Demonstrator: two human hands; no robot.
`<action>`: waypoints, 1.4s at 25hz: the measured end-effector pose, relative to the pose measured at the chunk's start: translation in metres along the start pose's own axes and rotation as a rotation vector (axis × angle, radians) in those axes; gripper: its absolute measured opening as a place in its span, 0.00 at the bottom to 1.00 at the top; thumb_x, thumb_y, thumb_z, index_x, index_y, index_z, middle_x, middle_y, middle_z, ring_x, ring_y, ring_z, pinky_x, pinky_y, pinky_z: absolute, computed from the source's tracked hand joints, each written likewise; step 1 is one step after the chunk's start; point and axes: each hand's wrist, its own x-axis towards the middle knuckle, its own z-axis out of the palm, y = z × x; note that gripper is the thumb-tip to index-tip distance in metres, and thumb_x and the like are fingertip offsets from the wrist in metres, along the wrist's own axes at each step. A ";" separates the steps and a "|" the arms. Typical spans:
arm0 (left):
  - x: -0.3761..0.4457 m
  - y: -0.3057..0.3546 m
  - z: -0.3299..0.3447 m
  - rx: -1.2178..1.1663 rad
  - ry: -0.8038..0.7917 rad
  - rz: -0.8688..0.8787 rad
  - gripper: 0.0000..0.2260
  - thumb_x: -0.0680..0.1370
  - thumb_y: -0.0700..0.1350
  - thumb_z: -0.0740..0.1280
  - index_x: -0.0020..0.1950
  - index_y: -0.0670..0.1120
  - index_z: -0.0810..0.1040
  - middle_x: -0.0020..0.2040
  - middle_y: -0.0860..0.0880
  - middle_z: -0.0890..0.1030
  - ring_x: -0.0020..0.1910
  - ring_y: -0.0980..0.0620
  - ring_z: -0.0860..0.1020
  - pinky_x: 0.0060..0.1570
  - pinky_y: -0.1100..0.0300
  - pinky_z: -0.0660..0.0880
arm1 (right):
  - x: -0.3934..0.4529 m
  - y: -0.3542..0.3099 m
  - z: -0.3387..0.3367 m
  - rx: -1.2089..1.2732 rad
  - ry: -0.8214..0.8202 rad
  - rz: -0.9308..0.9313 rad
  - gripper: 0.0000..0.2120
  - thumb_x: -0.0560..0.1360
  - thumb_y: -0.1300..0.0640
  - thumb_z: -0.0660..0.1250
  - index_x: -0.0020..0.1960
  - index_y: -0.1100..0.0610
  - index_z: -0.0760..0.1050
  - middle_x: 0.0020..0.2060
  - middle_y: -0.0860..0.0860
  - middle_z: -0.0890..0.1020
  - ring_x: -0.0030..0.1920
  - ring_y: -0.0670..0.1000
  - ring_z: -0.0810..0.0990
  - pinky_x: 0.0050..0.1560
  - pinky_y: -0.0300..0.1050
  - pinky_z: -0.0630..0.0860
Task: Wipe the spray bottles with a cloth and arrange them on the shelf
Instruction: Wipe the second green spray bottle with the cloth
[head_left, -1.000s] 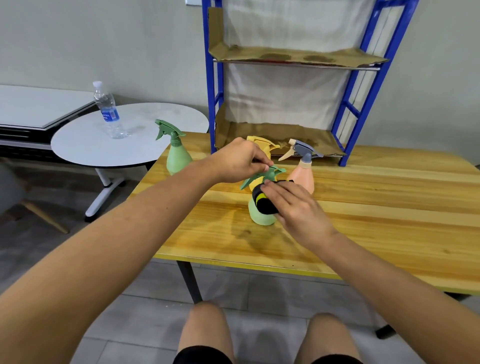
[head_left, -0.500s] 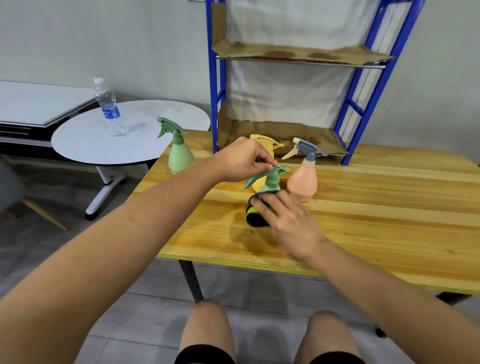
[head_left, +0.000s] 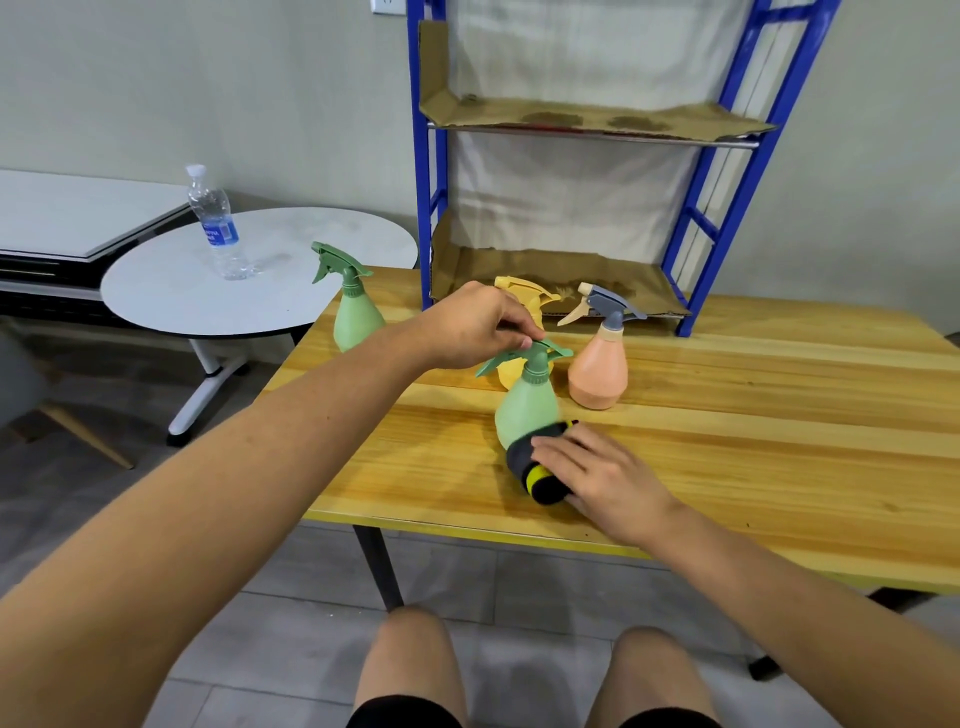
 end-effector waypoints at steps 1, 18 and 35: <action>0.000 0.000 0.001 -0.007 0.006 -0.006 0.10 0.80 0.43 0.69 0.60 0.48 0.84 0.50 0.58 0.79 0.49 0.61 0.76 0.54 0.65 0.73 | 0.002 0.005 -0.002 0.021 0.012 0.022 0.30 0.62 0.64 0.80 0.62 0.63 0.78 0.59 0.55 0.83 0.54 0.58 0.79 0.51 0.54 0.82; -0.001 -0.001 0.004 0.032 0.041 -0.003 0.10 0.79 0.42 0.70 0.59 0.48 0.85 0.49 0.57 0.79 0.47 0.63 0.76 0.46 0.76 0.68 | -0.010 0.028 0.002 0.100 0.092 0.087 0.34 0.65 0.64 0.80 0.70 0.60 0.74 0.66 0.55 0.79 0.65 0.56 0.78 0.64 0.57 0.77; 0.001 0.005 0.002 -0.024 0.016 -0.066 0.09 0.80 0.44 0.69 0.59 0.49 0.85 0.50 0.57 0.81 0.48 0.63 0.77 0.44 0.72 0.70 | 0.016 0.037 -0.019 0.073 0.163 0.122 0.34 0.65 0.64 0.78 0.70 0.59 0.75 0.65 0.55 0.79 0.64 0.57 0.78 0.65 0.55 0.76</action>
